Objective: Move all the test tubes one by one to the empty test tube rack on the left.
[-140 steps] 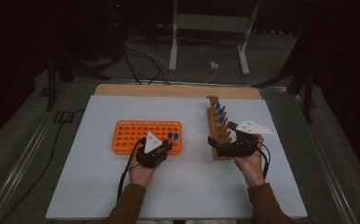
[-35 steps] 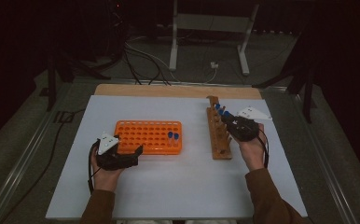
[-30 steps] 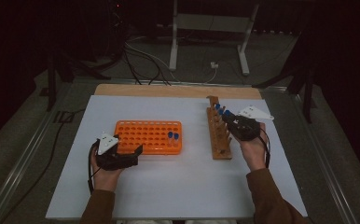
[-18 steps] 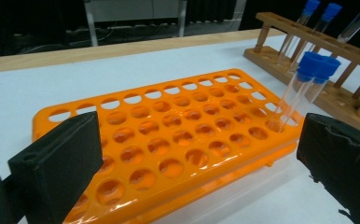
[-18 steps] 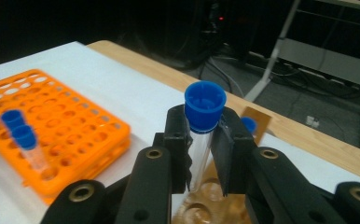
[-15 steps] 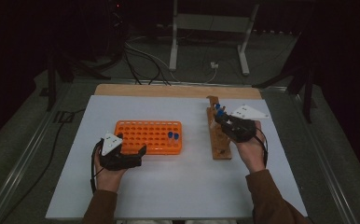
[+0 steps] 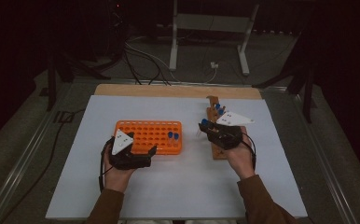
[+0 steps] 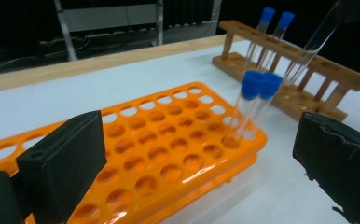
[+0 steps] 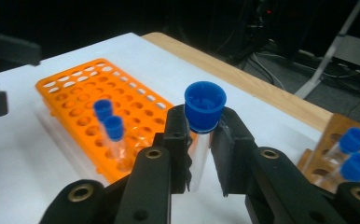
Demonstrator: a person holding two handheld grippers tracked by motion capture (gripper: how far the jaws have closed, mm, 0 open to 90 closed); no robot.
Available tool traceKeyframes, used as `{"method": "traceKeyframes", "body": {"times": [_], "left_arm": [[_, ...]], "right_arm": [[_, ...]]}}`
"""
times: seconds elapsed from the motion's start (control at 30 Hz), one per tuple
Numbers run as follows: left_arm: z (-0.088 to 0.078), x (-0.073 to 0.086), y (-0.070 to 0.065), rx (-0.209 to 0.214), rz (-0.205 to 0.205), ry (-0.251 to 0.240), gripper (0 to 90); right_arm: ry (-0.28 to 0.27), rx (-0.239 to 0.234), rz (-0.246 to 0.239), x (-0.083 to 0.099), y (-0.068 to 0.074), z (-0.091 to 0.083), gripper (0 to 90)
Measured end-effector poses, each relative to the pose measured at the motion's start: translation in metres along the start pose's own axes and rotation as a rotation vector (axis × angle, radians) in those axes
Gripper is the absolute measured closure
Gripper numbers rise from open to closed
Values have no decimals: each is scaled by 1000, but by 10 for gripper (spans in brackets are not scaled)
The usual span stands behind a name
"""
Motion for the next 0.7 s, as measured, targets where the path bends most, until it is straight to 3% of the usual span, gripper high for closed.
{"method": "traceKeyframes", "body": {"times": [0.17,0.47,0.7], "left_arm": [[5,-8,-12,21,15,9,48],[17,-21,-39,50,76,17,79],[25,-31,-60,93,128,4,250]], "right_arm": [[2,-31,-11,-2,10,1,766],[4,-102,-16,-8,30,1,766],[-2,-148,-20,-13,43,1,766]]}}
Point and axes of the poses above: each handheld gripper's, and its own axes: z roughly forward along the jaws, x roughly out of its underside, y roughly to its left, the point moved 10 cm from there along z, roughly forward along the jaws, and after that the axes turned 12 degrees about y, right-handed, at the moved point
